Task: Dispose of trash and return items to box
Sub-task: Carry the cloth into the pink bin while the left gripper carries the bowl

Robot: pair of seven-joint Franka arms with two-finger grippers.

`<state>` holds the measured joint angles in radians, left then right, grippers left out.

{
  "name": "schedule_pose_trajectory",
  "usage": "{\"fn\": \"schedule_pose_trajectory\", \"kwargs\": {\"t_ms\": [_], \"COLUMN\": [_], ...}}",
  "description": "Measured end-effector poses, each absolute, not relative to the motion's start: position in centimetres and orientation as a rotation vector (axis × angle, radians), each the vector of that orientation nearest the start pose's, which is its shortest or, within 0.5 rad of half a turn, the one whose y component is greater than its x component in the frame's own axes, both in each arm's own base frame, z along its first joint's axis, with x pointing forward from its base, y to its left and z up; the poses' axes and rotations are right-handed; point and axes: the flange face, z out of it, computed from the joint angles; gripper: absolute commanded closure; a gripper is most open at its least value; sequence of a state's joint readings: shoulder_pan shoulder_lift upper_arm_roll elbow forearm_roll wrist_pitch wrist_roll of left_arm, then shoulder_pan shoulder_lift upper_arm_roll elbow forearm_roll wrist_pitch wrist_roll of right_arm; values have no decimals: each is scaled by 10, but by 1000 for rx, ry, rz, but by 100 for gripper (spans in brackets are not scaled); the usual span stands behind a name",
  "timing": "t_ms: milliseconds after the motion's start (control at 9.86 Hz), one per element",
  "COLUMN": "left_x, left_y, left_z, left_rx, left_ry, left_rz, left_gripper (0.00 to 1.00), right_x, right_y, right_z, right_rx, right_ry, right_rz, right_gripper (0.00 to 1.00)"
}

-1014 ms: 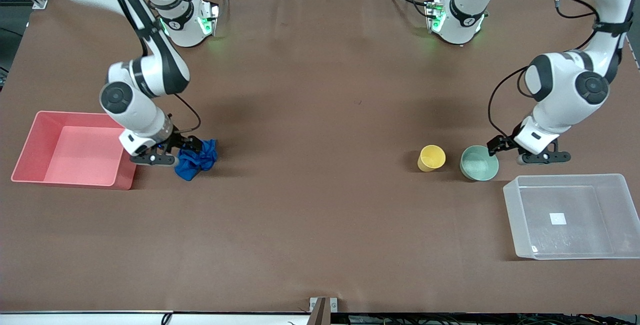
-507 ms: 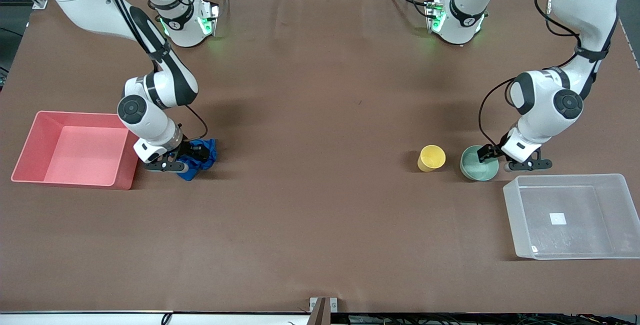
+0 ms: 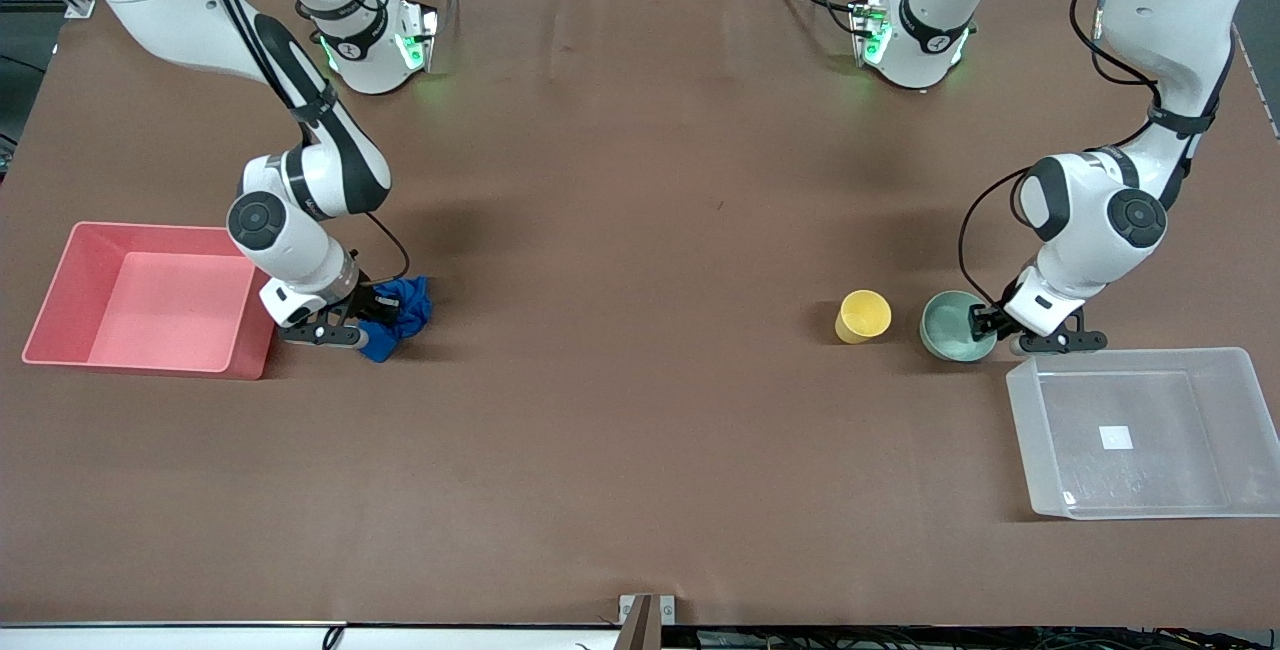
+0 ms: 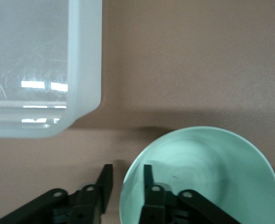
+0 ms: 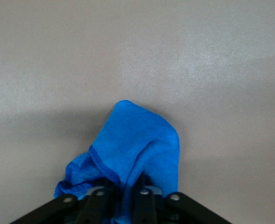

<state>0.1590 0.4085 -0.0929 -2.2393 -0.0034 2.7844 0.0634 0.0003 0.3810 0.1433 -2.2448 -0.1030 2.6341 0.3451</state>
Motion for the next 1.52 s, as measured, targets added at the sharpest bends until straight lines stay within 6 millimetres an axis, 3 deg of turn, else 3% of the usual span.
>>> {"fn": "schedule_pose_trajectory", "kwargs": {"t_ms": [101,203,304,507,609,710,812,913,1014,1116,1217,1319,1420,1522], "left_x": [560,564,567,577,588,603,619,635,654,671,687,703,718,730], "left_y": [36,33,27,21,24,34,51,70,97,132,166,186,194,198], "left_z": [207,222,242,302,342,382,413,430,430,418,399,379,359,342], "left_rx": [-3158,-3155,-3157,-3155,-3153,-3149,-3141,-3128,-3110,-3095,-3086,-3085,-3090,-3093], "left_ry": [-6,10,29,61,86,117,157,213,285,355,401,421,422,418], "left_rz": [-250,-274,-266,-227,-201,-191,-211,-251,-284,-296,-300,-303,-308,-309], "left_gripper": [100,100,100,100,100,100,100,100,100,100,100,100,100,100], "right_x": [546,557,566,576,579,582,582,577,568,556,545,538,533,533], "right_y": [84,85,84,74,50,1,-61,-123,-172,-200,-210,-208,-204,-203], "right_z": [214,245,288,381,412,422,419,409,390,363,329,296,268,251], "right_rx": [-3149,-3170,-3191,-3228,-3236,-3234,-3229,-3234,-3249,-3265,-3267,-3252,-3234,-3228], "right_ry": [215,225,236,191,124,40,-34,-80,-106,-118,-110,-94,-86,-83], "right_rz": [58,111,148,226,250,258,261,233,185,147,138,146,161,173], "right_gripper": [99,99,99,99,99,99,99,99,98,98,98,86,14,0]}}
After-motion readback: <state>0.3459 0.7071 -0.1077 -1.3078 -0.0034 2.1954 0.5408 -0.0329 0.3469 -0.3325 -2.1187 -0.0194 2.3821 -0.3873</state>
